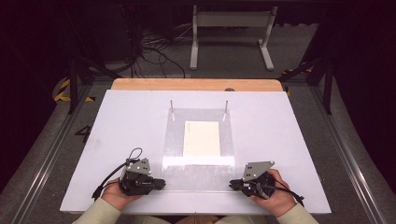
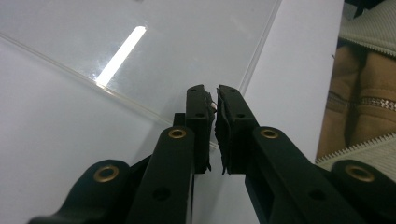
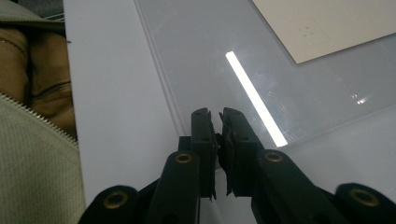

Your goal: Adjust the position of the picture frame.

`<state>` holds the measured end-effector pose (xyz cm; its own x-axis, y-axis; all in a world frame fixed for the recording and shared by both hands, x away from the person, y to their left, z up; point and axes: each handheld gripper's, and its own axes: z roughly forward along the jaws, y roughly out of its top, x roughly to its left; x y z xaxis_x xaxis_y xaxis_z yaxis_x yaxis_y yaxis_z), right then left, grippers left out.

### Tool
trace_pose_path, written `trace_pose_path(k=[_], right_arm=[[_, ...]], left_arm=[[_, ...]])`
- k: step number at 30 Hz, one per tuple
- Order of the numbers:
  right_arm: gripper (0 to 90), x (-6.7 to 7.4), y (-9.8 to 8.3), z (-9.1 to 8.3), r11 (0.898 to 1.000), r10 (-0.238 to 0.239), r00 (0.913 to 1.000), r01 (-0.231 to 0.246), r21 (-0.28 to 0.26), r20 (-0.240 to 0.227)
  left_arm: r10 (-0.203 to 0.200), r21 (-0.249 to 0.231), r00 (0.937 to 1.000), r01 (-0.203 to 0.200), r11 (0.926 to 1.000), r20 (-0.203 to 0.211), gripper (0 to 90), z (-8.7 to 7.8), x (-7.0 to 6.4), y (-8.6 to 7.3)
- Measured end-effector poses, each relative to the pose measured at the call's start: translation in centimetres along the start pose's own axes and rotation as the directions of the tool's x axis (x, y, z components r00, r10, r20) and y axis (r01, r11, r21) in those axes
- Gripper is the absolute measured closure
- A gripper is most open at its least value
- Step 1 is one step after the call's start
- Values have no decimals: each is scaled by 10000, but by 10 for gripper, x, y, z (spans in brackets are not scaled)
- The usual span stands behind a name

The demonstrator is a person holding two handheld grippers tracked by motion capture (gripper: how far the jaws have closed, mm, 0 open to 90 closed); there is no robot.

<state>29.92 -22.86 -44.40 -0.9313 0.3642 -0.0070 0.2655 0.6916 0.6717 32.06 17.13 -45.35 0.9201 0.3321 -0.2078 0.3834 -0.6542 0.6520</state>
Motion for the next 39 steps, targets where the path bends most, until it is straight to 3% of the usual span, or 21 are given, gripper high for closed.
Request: trace_pose_path(k=[16, 30, 33, 35, 39], right_arm=[[830, 26, -13, -13, 9999, -43, 9996, 47, 137, -272], [829, 36, -16, -17, 9997, -109, 9986, 120, 199, -515], [803, 36, -17, -17, 9999, -107, 9982, 112, 95, -583], [773, 35, -18, -22, 9995, -36, 9982, 17, -312, -604], [720, 26, -15, -36, 9886, 111, 9999, -105, -1504, 27]], left_arm=[[786, 591, 9964, -804, 9950, 312, 827, 4, -31, 1], [1058, 859, 9920, -1115, 9900, 687, 821, 3, -39, -1], [981, 843, 9896, -1071, 9907, 1047, 734, 2, -38, -1], [1073, 507, 9893, -1128, 9923, 992, 709, -2, -37, 0], [904, -473, 9938, -874, 9950, 650, 657, -13, -30, 4]])
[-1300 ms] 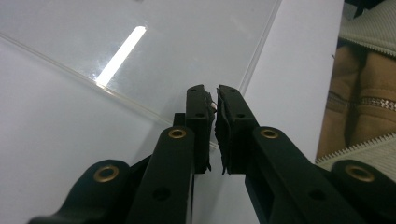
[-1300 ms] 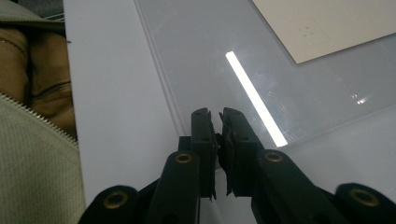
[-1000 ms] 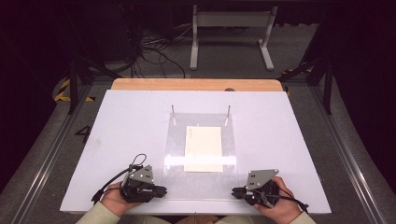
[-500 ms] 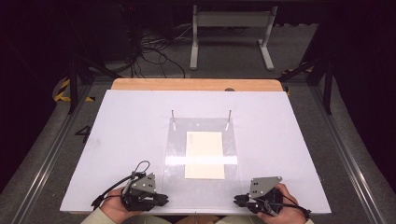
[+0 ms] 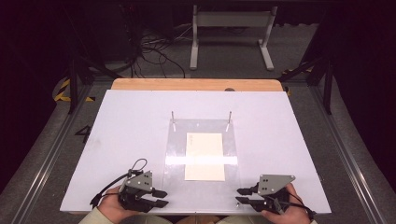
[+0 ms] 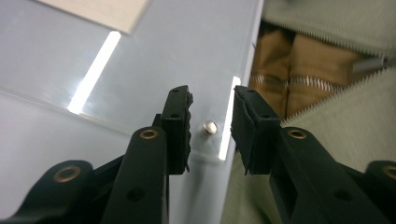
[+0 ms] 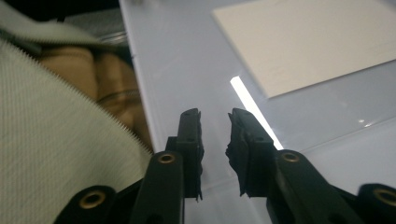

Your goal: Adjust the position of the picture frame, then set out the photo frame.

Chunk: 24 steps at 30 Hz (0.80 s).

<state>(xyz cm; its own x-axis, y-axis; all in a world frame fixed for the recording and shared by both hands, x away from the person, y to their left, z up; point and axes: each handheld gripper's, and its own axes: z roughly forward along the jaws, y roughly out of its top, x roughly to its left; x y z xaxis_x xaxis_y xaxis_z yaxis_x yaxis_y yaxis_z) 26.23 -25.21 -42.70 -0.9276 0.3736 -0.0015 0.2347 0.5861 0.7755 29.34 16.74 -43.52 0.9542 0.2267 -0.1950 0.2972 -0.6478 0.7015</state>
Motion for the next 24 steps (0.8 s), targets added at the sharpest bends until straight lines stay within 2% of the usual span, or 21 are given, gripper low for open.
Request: trace_pose_path(k=[2, 5, 9, 13, 15, 17, 19, 21, 23, 24], right_arm=[[713, -7, 2, -5, 9993, 112, 9994, -100, -360, 328], [712, -15, 5, -7, 9980, 253, 9977, -216, -589, 622], [693, -27, 10, -4, 9966, 489, 9946, -426, -700, 920], [689, -37, 18, -1, 9945, 736, 9897, -637, -828, 1227], [678, -43, 23, 0, 9924, 1001, 9859, -891, -854, 1345], [652, -50, 28, 1, 9884, 1355, 9802, -1237, -879, 1445], [644, -53, 30, 1, 9881, 1374, 9786, -1247, -899, 1531], [617, -58, 35, 3, 9863, 1510, 9723, -1362, -927, 1782], [609, -64, 40, 4, 9818, 1760, 9693, -1603, -1018, 1715], [609, -67, 42, 5, 9814, 1805, 9653, -1640, -994, 1890]], left_arm=[[-131, -337, 9992, 118, 9994, -384, 634, -5, 4, 1], [-389, -931, 9961, 314, 9952, -797, 617, -12, 10, 2], [-776, -1751, 9882, 538, 9831, -1320, 581, -20, 20, 4], [-1310, -2260, 9761, 900, 9700, -1734, 547, -21, 34, 6], [-1398, -2312, 9721, 945, 9683, -1882, 538, -20, 38, 7], [-1508, -2382, 9654, 984, 9662, -2129, 520, -18, 41, 7], [-1507, -2394, 9637, 963, 9661, -2205, 514, -18, 41, 6], [-1556, -2479, 9551, 917, 9644, -2521, 508, -19, 39, 3], [-1700, -2650, 9510, 995, 9591, -2583, 499, -20, 39, 1], [-1692, -2669, 9490, 961, 9589, -2662, 491, -20, 39, 0]])
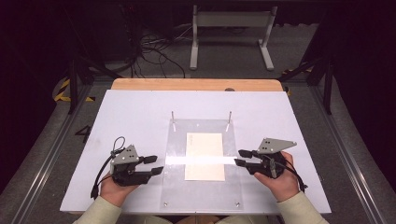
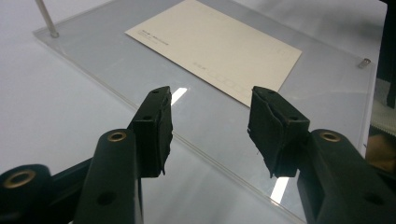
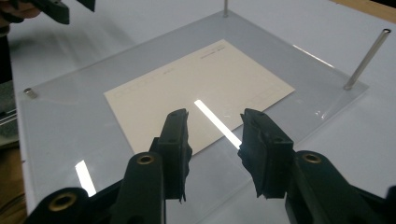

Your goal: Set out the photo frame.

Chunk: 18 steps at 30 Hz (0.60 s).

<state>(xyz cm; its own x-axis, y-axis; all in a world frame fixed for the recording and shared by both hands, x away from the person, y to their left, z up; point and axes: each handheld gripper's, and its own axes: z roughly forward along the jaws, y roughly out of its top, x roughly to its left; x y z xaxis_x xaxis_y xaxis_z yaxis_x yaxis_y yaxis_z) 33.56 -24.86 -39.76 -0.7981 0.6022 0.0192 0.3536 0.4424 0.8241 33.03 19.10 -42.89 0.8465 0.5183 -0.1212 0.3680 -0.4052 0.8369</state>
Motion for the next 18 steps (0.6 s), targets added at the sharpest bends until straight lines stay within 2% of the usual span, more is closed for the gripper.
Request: trace_pose_path(k=[2, 7, 11, 13, 18], right_arm=[[609, -5, 6, 4, 9999, 19, 9997, -23, 144, 262], [620, -16, 24, 13, 9989, -281, 9977, 256, 396, 617], [677, -30, 34, 21, 9989, -76, 9985, 51, 457, 549], [687, -38, 37, 26, 9987, 45, 9968, -85, 503, 793], [680, -57, 47, 40, 9957, 437, 9927, -524, 761, 1128]], left_arm=[[-65, -18, 9999, 65, 10000, -91, 478, -1, -1, -1], [96, 64, 9993, -94, 9999, -369, 466, 0, -1, -3], [-12, 52, 9988, 15, 10000, -488, 465, -1, 1, -6], [-128, 31, 9987, 129, 9999, -499, 465, -2, 1, -8], [-62, 88, 9989, 66, 9999, -472, 467, -1, 1, -9]])
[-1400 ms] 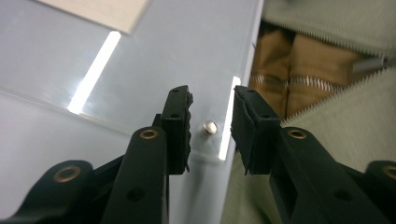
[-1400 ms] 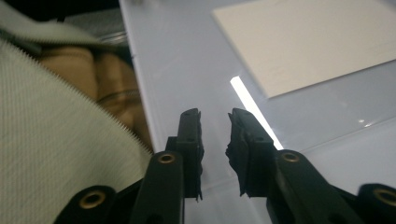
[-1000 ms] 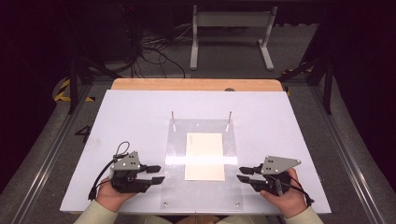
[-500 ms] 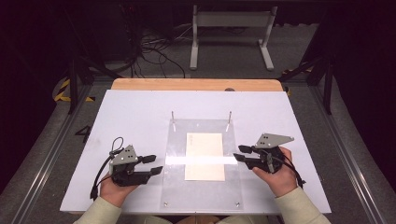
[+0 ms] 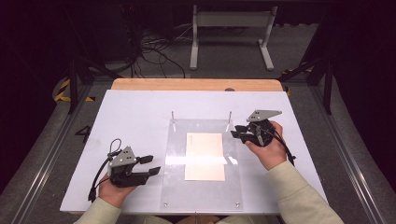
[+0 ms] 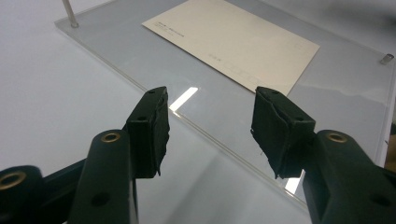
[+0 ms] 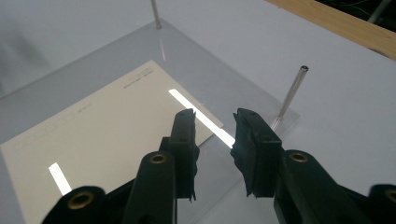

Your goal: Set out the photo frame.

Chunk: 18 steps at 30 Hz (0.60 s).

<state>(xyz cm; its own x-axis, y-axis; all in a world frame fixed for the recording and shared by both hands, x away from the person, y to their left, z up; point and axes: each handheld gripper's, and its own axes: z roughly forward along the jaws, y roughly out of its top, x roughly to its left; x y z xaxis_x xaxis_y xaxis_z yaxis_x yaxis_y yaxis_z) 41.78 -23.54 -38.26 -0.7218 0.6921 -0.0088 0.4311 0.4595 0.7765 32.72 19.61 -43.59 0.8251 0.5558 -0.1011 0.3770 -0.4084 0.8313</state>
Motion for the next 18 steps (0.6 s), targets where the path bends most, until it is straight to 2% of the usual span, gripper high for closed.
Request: trace_pose_path(k=[4, 8, 10, 12, 13, 15, 18], right_arm=[[713, -9, 9, 12, 9998, -59, 9994, 53, 181, 354], [743, -19, 16, 23, 9995, 162, 9985, -176, 281, 517], [739, -24, 19, 28, 9994, 321, 9975, -328, 112, 631], [730, -29, 21, 33, 9989, 421, 9958, -437, 178, 812], [729, -31, 22, 35, 9990, 380, 9936, -401, 182, 1065], [732, -35, 24, 39, 9975, 682, 9912, -699, 110, 1132], [733, -39, 24, 45, 9961, 880, 9883, -874, -98, 1247]], left_arm=[[-98, -33, 9999, 97, 9999, -51, 466, -4, -1, -3], [-95, 8, 9999, 95, 10000, -120, 464, -7, -2, -6], [-185, 14, 9997, 185, 9998, -132, 462, -7, -3, -6], [-117, 27, 9998, 117, 9999, -141, 457, -6, -3, -6], [-151, 18, 9998, 151, 9999, -162, 453, -6, -3, -6], [-140, 14, 9998, 141, 9999, -161, 447, -5, -2, -6], [-129, 35, 9999, 130, 9999, -113, 443, -4, -2, -6]])
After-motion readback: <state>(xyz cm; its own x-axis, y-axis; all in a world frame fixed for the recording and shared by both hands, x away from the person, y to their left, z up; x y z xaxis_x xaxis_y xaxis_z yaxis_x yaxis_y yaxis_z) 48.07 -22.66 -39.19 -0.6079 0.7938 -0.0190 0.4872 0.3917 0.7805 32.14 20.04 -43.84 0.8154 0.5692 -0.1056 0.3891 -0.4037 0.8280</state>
